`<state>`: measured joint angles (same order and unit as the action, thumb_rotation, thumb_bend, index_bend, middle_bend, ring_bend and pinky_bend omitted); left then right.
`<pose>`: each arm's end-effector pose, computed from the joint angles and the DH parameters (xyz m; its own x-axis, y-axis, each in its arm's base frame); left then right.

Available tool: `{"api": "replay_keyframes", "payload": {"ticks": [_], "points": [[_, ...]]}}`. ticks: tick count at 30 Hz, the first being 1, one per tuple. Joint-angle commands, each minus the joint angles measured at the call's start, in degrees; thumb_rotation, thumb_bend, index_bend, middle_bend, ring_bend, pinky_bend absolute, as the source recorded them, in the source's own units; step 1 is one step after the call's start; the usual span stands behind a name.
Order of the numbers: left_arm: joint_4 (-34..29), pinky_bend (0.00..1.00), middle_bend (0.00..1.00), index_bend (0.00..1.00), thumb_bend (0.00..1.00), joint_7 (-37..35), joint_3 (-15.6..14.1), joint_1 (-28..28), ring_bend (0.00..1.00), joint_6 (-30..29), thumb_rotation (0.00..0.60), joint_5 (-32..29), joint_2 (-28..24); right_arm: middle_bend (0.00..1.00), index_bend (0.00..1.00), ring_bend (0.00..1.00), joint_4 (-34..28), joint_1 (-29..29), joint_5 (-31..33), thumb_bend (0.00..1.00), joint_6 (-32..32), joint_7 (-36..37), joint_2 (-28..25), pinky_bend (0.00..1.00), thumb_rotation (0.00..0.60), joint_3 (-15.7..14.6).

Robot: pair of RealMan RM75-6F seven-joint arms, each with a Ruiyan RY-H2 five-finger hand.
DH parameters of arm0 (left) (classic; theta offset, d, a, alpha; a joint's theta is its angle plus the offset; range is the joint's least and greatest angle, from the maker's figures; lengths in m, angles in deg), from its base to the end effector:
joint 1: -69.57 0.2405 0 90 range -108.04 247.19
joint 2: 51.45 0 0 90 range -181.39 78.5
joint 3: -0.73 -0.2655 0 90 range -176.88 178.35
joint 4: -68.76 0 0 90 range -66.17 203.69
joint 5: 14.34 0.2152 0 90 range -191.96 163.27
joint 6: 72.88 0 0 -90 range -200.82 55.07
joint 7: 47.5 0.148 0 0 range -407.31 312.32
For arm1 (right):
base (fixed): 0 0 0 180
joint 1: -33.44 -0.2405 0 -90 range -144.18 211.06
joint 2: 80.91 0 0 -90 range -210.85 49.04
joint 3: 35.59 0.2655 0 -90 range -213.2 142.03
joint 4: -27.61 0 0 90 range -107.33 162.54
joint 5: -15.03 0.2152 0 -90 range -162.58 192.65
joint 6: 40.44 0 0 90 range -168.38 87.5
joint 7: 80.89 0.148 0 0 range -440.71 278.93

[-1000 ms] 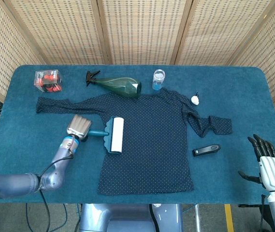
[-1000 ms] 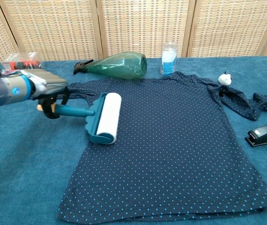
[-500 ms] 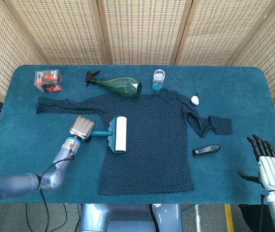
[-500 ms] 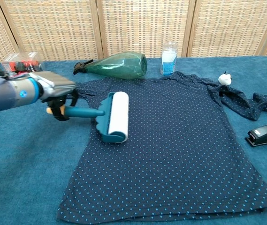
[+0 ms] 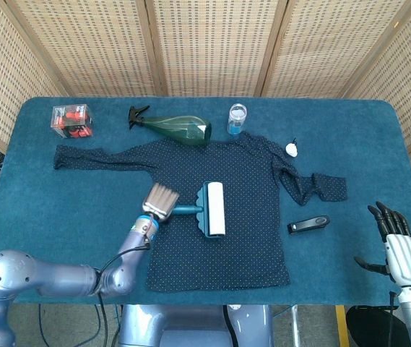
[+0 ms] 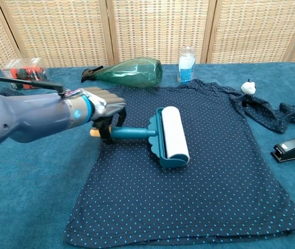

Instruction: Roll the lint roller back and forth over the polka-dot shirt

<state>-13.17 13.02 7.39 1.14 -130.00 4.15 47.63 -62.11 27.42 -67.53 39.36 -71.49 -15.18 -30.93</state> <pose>-0.0720 0.3757 -0.0926 0.7968 0.3159 0.5152 0.6043 -0.4175 -0.6786 -0.3352 -0.1998 0.1493 0.2456 -0.0471 0.9682 -0.9680 0.0420 0.2476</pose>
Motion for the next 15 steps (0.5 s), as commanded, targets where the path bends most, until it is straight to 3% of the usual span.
{"api": "replay_keyframes", "payload": {"ticks": [1, 15], "points": [[-0.18, 0.62, 0.85, 0.88, 0.60, 0.43, 0.23, -0.29, 0.65, -0.61, 0.600, -0.32, 0.16, 0.00, 0.00, 0.00, 0.03, 0.03, -0.02, 0.13, 0.12, -0.05, -0.03, 0.00, 0.600, 0.02], [-0.64, 0.61, 0.85, 0.88, 0.60, -2.70, -3.99, 4.13, 0.65, 0.16, 0.600, 2.46, -5.15, 0.00, 0.00, 0.00, -0.36, 0.00, 0.01, 0.13, 0.05, -0.92, 0.04, 0.00, 0.600, -0.13]]}}
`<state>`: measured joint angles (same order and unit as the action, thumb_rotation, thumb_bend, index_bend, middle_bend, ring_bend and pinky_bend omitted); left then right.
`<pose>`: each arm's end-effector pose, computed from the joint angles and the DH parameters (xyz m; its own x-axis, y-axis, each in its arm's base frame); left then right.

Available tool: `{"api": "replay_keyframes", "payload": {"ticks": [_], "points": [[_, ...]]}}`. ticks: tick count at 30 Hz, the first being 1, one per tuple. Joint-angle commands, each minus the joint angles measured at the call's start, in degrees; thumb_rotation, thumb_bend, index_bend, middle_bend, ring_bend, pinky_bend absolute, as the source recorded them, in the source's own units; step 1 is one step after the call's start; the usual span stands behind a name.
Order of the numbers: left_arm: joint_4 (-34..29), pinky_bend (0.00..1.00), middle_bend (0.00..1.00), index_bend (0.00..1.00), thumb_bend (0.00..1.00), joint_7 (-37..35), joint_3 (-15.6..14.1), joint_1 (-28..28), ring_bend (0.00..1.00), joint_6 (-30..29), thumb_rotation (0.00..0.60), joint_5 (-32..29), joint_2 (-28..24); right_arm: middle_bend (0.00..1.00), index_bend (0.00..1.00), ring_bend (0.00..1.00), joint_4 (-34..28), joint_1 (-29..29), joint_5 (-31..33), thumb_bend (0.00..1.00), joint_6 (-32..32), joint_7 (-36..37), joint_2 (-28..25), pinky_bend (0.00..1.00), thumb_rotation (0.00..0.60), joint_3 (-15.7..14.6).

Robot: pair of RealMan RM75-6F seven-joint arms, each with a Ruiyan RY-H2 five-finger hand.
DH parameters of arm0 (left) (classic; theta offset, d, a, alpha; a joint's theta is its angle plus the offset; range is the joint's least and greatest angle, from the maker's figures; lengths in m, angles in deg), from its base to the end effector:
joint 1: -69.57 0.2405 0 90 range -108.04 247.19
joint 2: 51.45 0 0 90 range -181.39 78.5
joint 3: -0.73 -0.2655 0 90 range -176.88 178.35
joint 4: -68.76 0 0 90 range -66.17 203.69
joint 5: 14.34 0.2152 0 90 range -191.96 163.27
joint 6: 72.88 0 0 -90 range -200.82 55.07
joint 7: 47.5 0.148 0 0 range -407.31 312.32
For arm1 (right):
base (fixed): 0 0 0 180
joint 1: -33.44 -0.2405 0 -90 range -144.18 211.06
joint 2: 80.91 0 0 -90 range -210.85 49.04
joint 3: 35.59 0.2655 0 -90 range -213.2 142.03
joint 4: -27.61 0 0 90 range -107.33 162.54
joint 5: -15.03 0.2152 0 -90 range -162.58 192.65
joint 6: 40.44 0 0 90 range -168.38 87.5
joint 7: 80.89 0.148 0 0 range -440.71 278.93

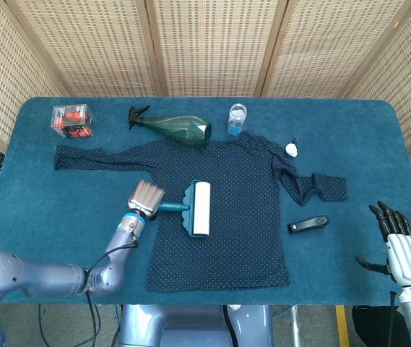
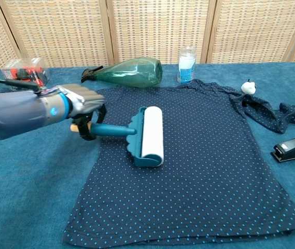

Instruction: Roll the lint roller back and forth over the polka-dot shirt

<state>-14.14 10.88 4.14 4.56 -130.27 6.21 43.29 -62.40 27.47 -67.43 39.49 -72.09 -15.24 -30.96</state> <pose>-0.1117 0.3822 -0.0683 0.8081 0.3235 0.4922 0.5867 -0.3686 -0.7210 -0.3346 -0.1993 0.1494 0.2517 -0.0463 0.9667 -0.9663 0.0432 0.2537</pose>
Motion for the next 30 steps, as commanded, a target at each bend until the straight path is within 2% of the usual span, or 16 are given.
{"api": "replay_keyframes", "payload": {"ticks": [1, 8, 13, 19, 22, 25, 27, 29, 30], "points": [[0.58, 0.61, 0.85, 0.88, 0.61, -1.25, -1.16, 1.35, 0.65, 0.74, 0.600, 0.74, -1.40, 0.00, 0.00, 0.00, -0.12, -0.08, -0.17, 0.13, -0.14, -0.60, 0.17, 0.00, 0.600, -0.18], [2.16, 0.60, 0.85, 0.88, 0.61, -5.69, -3.34, 5.10, 0.65, 2.51, 0.600, 3.55, -5.28, 0.00, 0.00, 0.00, -0.31, -0.16, -0.50, 0.13, -0.18, -1.91, 0.63, 0.00, 0.600, -0.51], [4.13, 0.60, 0.83, 0.87, 0.60, -10.76, -4.26, 8.24, 0.64, 3.46, 0.600, 8.65, -7.51, 0.00, 0.00, 0.00, -0.47, -0.20, -0.77, 0.13, -0.13, -2.98, 1.08, 0.00, 0.600, -0.76], [4.82, 0.57, 0.82, 0.87, 0.60, -12.15, -4.70, 9.51, 0.63, 4.36, 0.600, 10.13, -8.49, 0.00, 0.00, 0.00, -0.61, -0.18, -0.92, 0.13, -0.04, -3.52, 1.29, 0.00, 0.600, -0.90], [4.72, 0.51, 0.77, 0.82, 0.58, -11.93, -5.77, 10.37, 0.61, 4.59, 0.600, 11.00, -9.34, 0.00, 0.00, 0.00, -0.68, -0.20, -1.07, 0.13, 0.02, -3.82, 1.42, 0.00, 0.600, -0.97], [4.33, 0.33, 0.58, 0.61, 0.53, -11.58, -6.37, 10.88, 0.47, 4.63, 0.600, 11.34, -10.04, 0.00, 0.00, 0.00, -0.71, -0.19, -1.21, 0.13, 0.12, -3.94, 1.47, 0.00, 0.600, -1.02], [3.71, 0.13, 0.32, 0.34, 0.40, -10.88, -6.86, 11.05, 0.22, 5.01, 0.600, 10.81, -10.82, 0.00, 0.00, 0.00, -0.78, -0.19, -1.28, 0.13, 0.14, -4.00, 1.48, 0.00, 0.600, -1.06], [2.51, 0.02, 0.08, 0.15, 0.30, -10.07, -7.12, 11.17, 0.03, 4.93, 0.600, 9.64, -11.85, 0.00, 0.00, 0.00, -0.83, -0.19, -1.42, 0.13, 0.17, -3.96, 1.46, 0.00, 0.600, -1.12], [2.02, 0.00, 0.02, 0.10, 0.28, -10.18, -7.03, 11.35, 0.00, 4.48, 0.600, 9.69, -12.20, 0.00, 0.00, 0.00, -0.84, -0.18, -1.46, 0.13, 0.20, -3.94, 1.45, 0.00, 0.600, -1.15]]}}
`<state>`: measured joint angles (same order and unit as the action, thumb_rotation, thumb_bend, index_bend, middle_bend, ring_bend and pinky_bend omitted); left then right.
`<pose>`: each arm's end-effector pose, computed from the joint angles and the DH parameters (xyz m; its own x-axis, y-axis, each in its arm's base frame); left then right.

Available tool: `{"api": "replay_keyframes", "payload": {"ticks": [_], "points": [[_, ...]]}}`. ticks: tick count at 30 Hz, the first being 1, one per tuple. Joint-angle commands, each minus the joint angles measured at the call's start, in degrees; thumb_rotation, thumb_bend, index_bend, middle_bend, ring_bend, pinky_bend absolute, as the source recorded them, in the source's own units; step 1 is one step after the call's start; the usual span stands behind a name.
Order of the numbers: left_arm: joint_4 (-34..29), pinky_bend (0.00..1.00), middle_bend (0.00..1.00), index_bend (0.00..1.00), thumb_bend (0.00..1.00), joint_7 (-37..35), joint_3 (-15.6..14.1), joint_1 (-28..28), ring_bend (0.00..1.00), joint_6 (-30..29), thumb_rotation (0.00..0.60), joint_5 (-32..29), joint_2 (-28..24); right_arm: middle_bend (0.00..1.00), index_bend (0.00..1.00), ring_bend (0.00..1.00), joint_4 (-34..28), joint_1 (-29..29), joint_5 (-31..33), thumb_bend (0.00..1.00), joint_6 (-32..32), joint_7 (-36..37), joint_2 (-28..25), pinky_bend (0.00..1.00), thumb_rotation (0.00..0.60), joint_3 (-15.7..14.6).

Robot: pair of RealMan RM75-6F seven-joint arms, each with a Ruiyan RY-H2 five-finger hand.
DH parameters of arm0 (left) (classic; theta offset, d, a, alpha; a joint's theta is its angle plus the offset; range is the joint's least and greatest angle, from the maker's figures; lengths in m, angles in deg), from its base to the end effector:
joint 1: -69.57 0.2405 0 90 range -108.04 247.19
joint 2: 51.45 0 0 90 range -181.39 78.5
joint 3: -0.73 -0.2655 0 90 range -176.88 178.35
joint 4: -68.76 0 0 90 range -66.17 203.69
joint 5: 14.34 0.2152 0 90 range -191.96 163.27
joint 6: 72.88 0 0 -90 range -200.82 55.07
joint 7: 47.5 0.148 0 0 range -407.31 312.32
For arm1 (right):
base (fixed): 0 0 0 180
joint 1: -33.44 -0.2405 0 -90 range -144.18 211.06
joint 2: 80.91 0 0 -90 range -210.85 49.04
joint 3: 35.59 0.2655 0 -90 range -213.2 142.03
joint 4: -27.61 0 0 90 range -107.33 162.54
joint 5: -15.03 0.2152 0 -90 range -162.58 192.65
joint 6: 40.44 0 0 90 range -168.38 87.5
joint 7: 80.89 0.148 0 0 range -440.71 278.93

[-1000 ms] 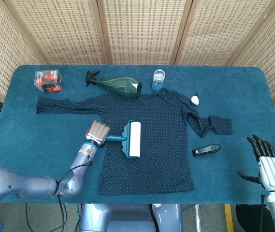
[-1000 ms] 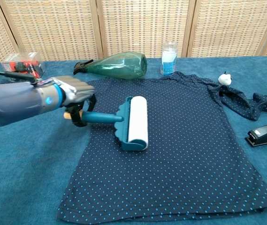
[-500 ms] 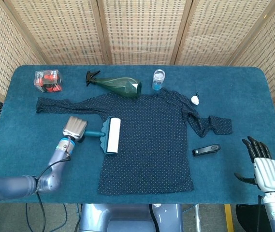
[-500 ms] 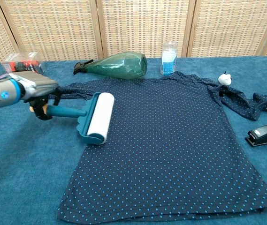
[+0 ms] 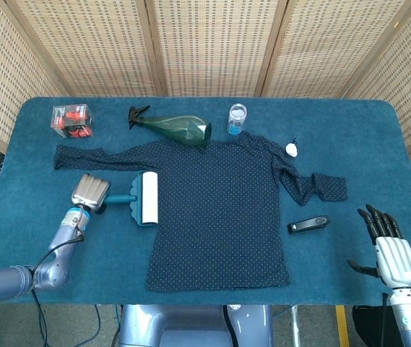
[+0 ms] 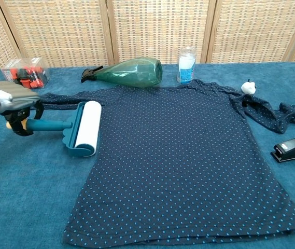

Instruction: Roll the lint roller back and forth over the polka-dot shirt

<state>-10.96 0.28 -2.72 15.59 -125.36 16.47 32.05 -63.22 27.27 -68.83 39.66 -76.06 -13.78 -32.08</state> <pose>-0.2291 0.3883 0.0042 0.8107 0.3736 0.4508 0.5558 -0.2495 -0.7930 -0.3266 -0.1957 0.1351 0.2861 -0.0707 0.9556 -0.9577 0.0119 0.2877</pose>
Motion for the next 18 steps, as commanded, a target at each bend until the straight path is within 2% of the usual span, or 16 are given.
{"api": "replay_keyframes", "payload": {"ticks": [1, 3, 5, 8, 10, 14, 18], "points": [[-1.71, 0.00, 0.00, 0.07, 0.27, -0.30, 0.06, 0.80, 0.00, -1.20, 0.600, 0.12, -1.37, 0.00, 0.00, 0.00, -0.02, 0.00, -0.15, 0.13, 0.09, 0.02, 0.00, 0.00, 0.600, -0.05], [-2.80, 0.00, 0.00, 0.01, 0.26, -2.44, 0.48, 2.05, 0.00, -2.87, 0.600, 2.44, -2.26, 0.00, 0.00, 0.00, -0.05, 0.02, -0.33, 0.13, 0.24, 0.00, -0.02, 0.00, 0.600, -0.07], [-3.77, 0.00, 0.00, 0.00, 0.26, -5.77, 1.02, 3.82, 0.00, -5.58, 0.600, 6.47, -3.10, 0.00, 0.00, 0.00, -0.01, 0.05, -0.52, 0.13, 0.49, -0.15, -0.03, 0.00, 0.600, -0.07], [-5.02, 0.00, 0.00, 0.00, 0.25, -13.55, 1.39, 8.34, 0.00, -13.39, 0.600, 16.82, -4.30, 0.00, 0.00, 0.00, 0.02, 0.10, -0.80, 0.13, 0.75, -0.47, 0.07, 0.00, 0.600, -0.16], [-5.71, 0.00, 0.00, 0.00, 0.25, -17.21, 1.18, 10.75, 0.00, -17.05, 0.600, 21.42, -4.84, 0.00, 0.00, 0.00, 0.04, 0.10, -0.89, 0.13, 0.81, -0.65, 0.05, 0.00, 0.600, -0.19], [-7.66, 0.00, 0.00, 0.00, 0.24, -23.41, -0.33, 16.79, 0.00, -26.00, 0.600, 30.29, -5.84, 0.00, 0.00, 0.00, 0.10, 0.14, -1.09, 0.13, 1.18, -0.94, 0.04, 0.00, 0.600, -0.13], [-9.03, 0.00, 0.00, 0.00, 0.15, -25.25, -2.40, 22.48, 0.00, -32.48, 0.600, 34.70, -6.30, 0.00, 0.00, 0.00, 0.34, 0.28, -1.28, 0.13, 1.87, -1.49, 0.12, 0.00, 0.600, 0.02]]}}
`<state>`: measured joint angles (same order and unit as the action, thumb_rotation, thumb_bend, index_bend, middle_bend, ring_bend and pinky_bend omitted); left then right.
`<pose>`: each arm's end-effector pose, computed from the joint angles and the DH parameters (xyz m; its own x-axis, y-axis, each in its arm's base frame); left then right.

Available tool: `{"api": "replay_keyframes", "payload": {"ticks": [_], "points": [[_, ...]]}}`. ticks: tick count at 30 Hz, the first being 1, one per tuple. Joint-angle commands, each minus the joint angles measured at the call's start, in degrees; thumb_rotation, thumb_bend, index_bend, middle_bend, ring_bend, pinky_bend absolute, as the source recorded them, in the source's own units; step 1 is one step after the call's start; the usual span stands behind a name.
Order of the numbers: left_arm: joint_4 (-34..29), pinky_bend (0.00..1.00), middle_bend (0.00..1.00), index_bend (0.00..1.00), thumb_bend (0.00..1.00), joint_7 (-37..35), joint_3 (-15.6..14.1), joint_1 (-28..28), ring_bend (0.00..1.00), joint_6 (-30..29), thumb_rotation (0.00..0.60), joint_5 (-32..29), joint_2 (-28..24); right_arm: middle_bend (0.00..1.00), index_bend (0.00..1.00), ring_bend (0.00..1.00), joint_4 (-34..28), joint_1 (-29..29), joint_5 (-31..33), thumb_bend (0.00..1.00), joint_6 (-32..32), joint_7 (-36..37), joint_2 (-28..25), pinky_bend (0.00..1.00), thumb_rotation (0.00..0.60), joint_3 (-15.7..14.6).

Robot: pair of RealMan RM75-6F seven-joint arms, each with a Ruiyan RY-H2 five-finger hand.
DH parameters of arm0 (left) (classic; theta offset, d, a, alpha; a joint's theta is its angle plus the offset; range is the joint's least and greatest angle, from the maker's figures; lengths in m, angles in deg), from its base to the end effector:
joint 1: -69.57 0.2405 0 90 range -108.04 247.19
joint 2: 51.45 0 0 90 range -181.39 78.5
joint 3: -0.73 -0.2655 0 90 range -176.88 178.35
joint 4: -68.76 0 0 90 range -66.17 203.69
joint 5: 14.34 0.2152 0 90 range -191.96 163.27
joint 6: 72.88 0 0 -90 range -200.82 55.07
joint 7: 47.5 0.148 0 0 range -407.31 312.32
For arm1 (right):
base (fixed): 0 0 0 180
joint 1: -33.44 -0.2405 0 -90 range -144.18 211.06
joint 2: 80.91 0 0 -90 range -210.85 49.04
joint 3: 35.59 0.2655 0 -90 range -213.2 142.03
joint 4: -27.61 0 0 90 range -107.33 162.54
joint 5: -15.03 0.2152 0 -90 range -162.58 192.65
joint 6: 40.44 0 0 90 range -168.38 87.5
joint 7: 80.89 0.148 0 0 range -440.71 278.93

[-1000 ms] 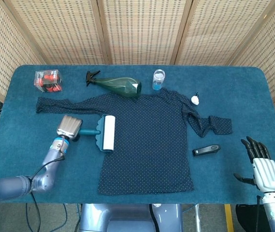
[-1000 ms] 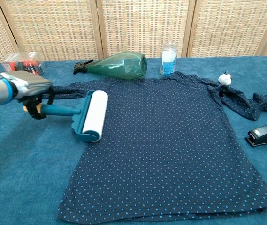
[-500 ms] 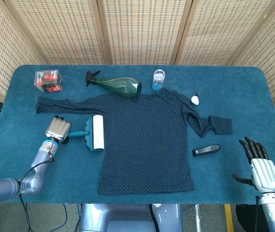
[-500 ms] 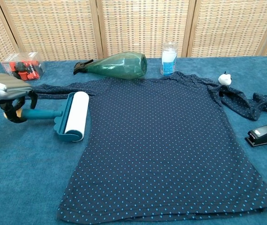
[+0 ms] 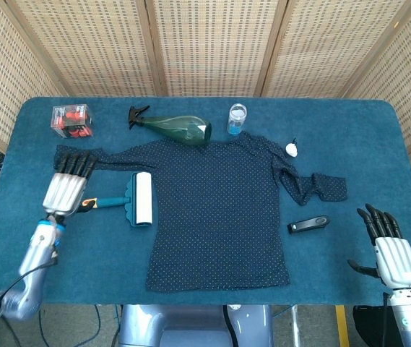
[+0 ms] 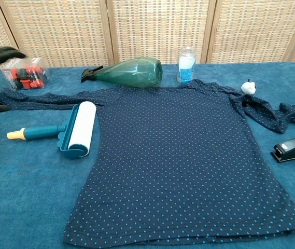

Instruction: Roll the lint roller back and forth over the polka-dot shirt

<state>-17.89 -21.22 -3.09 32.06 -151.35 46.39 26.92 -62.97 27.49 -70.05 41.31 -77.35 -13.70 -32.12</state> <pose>-0.2450 0.3270 0.0682 0.6661 0.0299 0.7453 0.7398 -0.1540 -0.6550 -0.3238 -0.1946 0.1377 0.3139 -0.0451 0.9484 -0.9494 -0.0085 0.3139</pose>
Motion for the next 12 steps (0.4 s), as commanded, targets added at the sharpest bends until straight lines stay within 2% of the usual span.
{"api": "replay_keyframes", "payload": {"ticks": [1, 6, 12], "points": [[-2.37, 0.00, 0.00, 0.00, 0.13, -4.06, -2.53, 7.48, 0.00, -7.91, 0.600, 5.48, -1.25, 0.00, 0.00, 0.00, 0.17, 0.09, -0.14, 0.13, 0.41, -0.37, 0.08, 0.00, 0.600, 0.11], [-2.86, 0.00, 0.00, 0.00, 0.06, -7.31, -5.92, 14.96, 0.00, -13.25, 0.600, 9.78, -2.78, 0.00, 0.00, 0.00, 0.76, 0.38, -0.06, 0.11, 1.74, -2.20, -0.05, 0.00, 0.600, 0.64], [-1.98, 0.00, 0.00, 0.00, 0.06, -9.79, -7.31, 20.16, 0.00, -16.93, 0.600, 14.11, -3.48, 0.00, 0.00, 0.00, 0.81, 0.61, 0.82, 0.12, 2.21, -2.60, -0.36, 0.00, 0.600, 1.24]]}}
